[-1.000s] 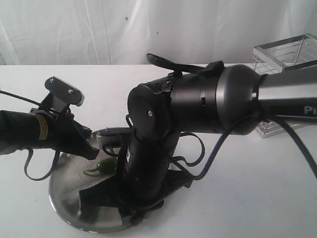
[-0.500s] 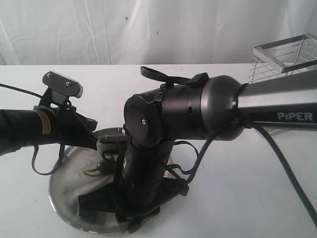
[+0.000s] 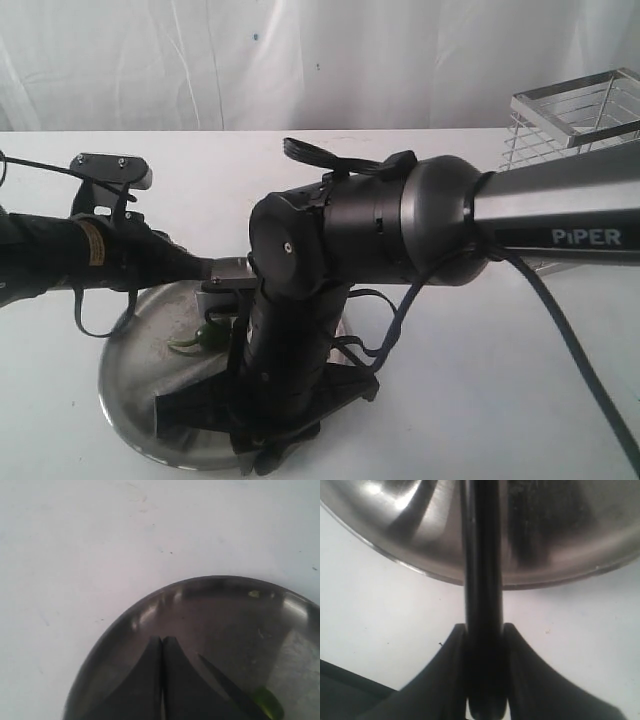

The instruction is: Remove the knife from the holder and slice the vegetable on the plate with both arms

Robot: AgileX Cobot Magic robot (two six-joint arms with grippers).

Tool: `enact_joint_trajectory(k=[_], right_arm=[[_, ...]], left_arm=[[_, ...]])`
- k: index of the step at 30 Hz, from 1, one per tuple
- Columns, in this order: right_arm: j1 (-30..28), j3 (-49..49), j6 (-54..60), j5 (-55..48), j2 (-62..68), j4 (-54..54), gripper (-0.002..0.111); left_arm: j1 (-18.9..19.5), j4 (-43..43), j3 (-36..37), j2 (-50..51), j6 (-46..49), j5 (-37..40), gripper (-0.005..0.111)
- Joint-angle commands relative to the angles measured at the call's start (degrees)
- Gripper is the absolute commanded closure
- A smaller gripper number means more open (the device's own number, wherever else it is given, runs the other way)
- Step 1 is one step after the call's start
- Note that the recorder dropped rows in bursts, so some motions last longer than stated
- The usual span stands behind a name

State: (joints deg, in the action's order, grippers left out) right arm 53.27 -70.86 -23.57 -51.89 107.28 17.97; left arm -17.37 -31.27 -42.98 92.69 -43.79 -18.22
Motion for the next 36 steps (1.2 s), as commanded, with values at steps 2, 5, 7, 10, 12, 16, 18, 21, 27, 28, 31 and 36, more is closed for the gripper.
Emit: enact_joint_trajectory(k=[2,5,7,10,12,16,18,21,27,28,31,36], right_arm=[[-0.34,-0.37,0.24,0.82,1.51,0.62,0.108],[-0.34,-0.37,0.24,0.99,2.21,0.50,0.108],[-0.34,-0.37,0.24,1.10,2.20,0.42,0.108],[-0.34,-0.37,0.24,1.29,2.20,0.42,0.108],[-0.34,-0.37,0.24,1.29,2.20,0.42,0.108],[-0.24,-0.37,0.24,2.21,2.20,0.42,0.108],[-0.24,-0.37,0.24,2.72,2.20,0.42,0.108],[-0.24,-0.37,0.24,3.09,2.20,0.42,0.108],[-0.24,-0.37,0.24,3.09,2.20,0.42,0.108],[-0.24,-0.37,0.24,3.09,2.20,0.42,0.108],[-0.24,-0.37,0.24,3.06,2.20,0.56,0.108],[-0.24,-0.37,0.24,3.06,2.20,0.56,0.108]], left_arm=[[0.14,-2.04,-2.14,-0.06,-1.40,4.89,0.107],[0.14,-2.05,-2.14,-0.06,-1.40,4.77,0.107],[0.14,-2.05,-2.14,-0.06,-1.40,4.54,0.107],[0.14,-2.19,-2.14,-0.06,-1.40,4.41,0.107],[0.14,-2.19,-2.14,-0.06,-1.40,4.41,0.107],[0.14,-4.30,-1.58,-0.06,-1.40,0.45,0.107],[0.14,-4.97,-0.43,0.20,-2.22,-4.43,0.107],[0.14,-4.91,0.53,1.51,-4.19,-10.26,0.107],[0.27,-5.47,0.53,5.84,-10.57,-15.59,0.107],[0.27,-5.64,0.53,6.35,-11.14,-16.69,0.107],[0.27,-7.27,0.53,7.30,-13.16,-19.78,0.107],[0.27,-10.19,0.53,7.39,-14.56,-21.66,0.107]])
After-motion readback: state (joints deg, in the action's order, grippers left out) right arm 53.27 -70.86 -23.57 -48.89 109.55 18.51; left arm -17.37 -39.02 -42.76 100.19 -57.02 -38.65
